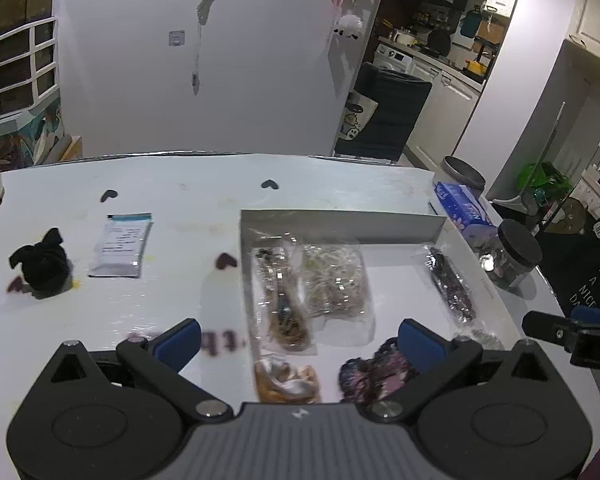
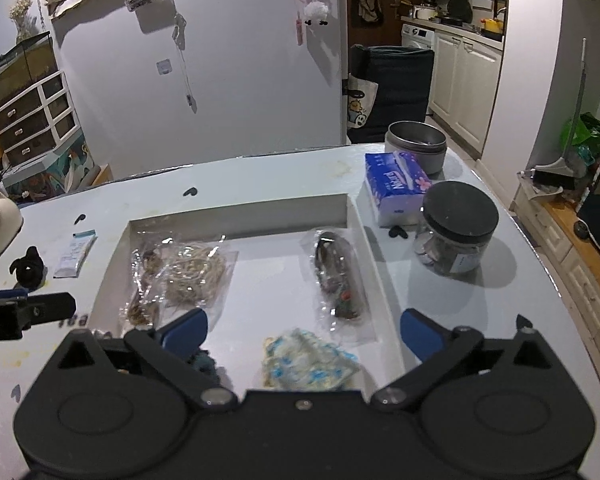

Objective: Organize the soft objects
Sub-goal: 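Withdraw both grippers from the tray toward the black scrunchie and sachet, then move the left gripper over the black scrunchie while the right approaches the white sachet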

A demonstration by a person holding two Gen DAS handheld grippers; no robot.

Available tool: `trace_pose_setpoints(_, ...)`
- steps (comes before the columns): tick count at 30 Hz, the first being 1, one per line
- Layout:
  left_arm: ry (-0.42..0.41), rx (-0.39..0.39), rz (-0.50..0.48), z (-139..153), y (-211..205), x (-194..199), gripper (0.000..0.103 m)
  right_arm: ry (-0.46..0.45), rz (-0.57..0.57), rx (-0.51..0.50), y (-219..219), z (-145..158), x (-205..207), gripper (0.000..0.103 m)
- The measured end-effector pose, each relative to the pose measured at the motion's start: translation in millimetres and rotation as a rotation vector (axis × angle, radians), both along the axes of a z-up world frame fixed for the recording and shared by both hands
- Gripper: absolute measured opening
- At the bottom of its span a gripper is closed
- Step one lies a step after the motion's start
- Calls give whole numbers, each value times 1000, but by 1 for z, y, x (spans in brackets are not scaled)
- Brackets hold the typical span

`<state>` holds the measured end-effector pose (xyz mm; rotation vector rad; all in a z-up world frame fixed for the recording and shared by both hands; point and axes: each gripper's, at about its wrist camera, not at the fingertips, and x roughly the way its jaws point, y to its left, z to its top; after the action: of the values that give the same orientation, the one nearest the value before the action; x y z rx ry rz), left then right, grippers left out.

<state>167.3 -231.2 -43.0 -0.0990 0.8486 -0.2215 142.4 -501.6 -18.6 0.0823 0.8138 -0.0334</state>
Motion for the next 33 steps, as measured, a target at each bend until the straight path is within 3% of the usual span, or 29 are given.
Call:
trace_pose_setpoints(12,-32,-5,23,12,75,-5,103,-27,-22,-9,62,8,-6,103)
trace_pose_setpoints(33,-78,20,116,13,210,2,103,-76,49,-15,201,11,17,103)
